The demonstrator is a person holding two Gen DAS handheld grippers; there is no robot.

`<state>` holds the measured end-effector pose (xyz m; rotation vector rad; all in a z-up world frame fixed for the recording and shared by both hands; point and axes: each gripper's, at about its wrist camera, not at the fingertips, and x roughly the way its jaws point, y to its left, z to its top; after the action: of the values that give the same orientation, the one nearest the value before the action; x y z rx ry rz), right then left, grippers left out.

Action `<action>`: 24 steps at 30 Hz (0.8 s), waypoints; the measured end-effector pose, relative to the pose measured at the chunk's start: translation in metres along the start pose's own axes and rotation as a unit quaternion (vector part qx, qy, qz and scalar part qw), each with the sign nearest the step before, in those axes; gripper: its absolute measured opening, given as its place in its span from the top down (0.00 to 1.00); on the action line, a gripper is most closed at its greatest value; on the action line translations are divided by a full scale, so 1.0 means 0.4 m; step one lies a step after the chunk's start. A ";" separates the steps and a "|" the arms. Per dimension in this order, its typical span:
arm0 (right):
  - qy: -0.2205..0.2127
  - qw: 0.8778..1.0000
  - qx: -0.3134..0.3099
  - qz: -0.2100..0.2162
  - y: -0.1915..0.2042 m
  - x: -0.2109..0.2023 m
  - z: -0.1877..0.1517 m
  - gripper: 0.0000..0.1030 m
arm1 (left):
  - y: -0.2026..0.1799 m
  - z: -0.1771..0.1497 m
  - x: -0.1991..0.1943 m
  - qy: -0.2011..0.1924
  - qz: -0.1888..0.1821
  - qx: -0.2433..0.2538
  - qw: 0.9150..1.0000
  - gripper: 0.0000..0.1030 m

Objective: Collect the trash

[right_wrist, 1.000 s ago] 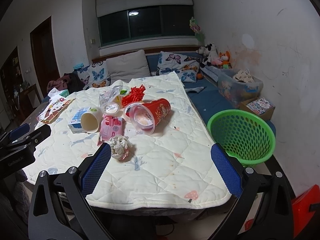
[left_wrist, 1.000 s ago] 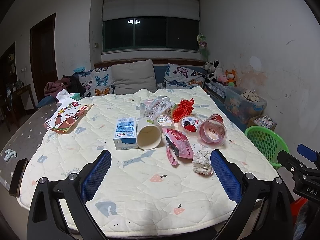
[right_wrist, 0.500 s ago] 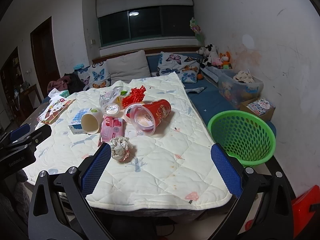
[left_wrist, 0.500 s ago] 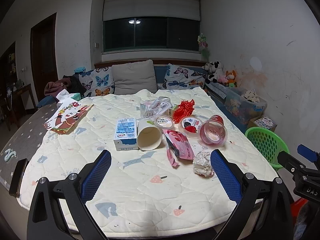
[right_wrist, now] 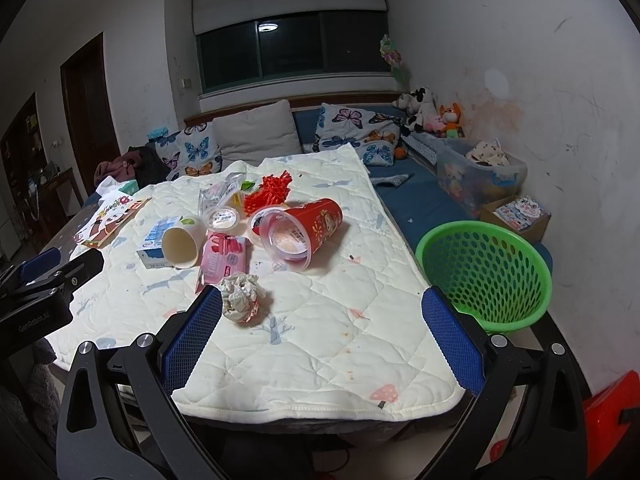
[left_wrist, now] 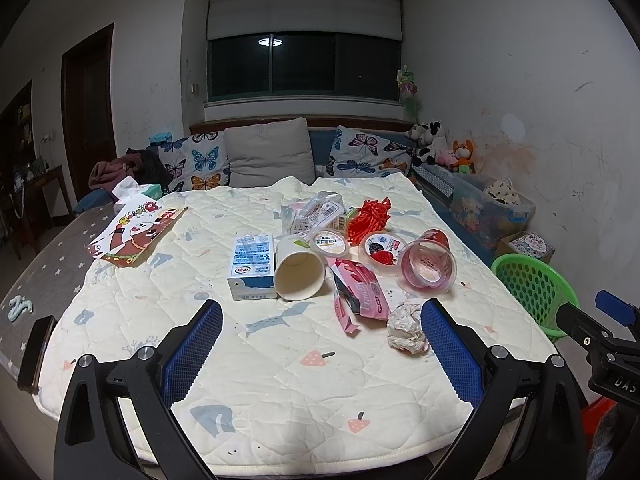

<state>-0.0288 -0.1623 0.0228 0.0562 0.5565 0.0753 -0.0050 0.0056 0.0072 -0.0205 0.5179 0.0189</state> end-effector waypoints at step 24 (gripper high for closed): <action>0.030 0.999 -0.011 0.011 0.022 0.087 0.012 0.04 | 0.044 0.016 0.078 0.024 0.008 -0.016 1.000 0.06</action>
<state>0.0029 -0.1508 0.0092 0.0387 0.6148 0.1054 0.0247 0.0239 -0.0031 -0.0474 0.5658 0.0419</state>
